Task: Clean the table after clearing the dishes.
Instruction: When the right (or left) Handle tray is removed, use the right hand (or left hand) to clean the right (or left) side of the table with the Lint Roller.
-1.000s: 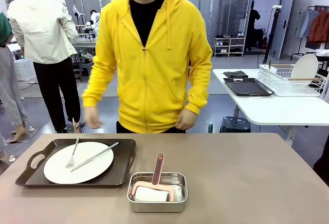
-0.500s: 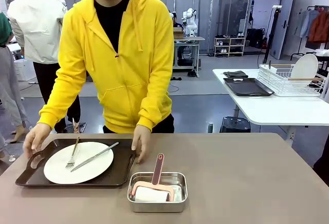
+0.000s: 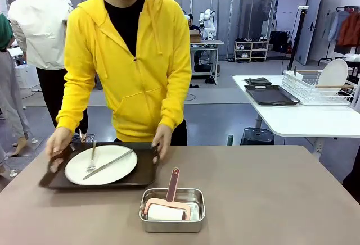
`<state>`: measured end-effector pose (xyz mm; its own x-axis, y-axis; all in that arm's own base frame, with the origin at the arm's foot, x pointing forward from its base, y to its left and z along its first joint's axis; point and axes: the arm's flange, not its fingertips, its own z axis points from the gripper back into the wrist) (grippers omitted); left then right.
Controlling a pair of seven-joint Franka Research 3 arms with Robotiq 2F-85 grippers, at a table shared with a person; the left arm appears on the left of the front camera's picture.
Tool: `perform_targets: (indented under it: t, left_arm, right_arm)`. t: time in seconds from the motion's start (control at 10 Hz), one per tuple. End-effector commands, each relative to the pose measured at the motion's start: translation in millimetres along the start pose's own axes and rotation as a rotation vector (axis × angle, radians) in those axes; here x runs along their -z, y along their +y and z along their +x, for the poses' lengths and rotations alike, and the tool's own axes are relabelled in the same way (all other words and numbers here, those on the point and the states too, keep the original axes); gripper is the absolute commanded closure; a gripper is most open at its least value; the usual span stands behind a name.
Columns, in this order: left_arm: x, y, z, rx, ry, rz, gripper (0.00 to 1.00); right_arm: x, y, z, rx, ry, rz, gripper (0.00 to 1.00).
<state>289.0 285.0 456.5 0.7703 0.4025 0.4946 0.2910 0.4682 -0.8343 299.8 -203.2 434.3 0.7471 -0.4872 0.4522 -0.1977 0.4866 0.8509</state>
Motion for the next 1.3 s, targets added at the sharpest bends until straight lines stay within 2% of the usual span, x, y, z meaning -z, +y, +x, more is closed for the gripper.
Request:
perform_targets:
  t: [0.0, 0.6, 0.8, 1.2]
  left_arm:
    - [-2.9, -2.3, -1.2, 0.004, -0.005, -0.010, 0.00]
    - [0.0, 0.0, 0.0, 0.000, 0.000, 0.000, 0.00]
    - [51.6, -12.3, 5.4, 0.060, 0.105, 0.028, 0.00]
    - [161.2, -50.6, 14.3, 0.214, 0.200, 0.022, 0.00]
  right_arm:
    - [-2.8, 0.8, -1.4, -0.017, 0.007, 0.007, 0.00]
    - [-2.8, 0.8, -1.4, -0.017, 0.007, 0.007, 0.00]
    - [-2.8, 0.8, -1.4, -0.017, 0.007, 0.007, 0.00]
    - [-2.8, 0.8, -1.4, -0.017, 0.007, 0.007, 0.00]
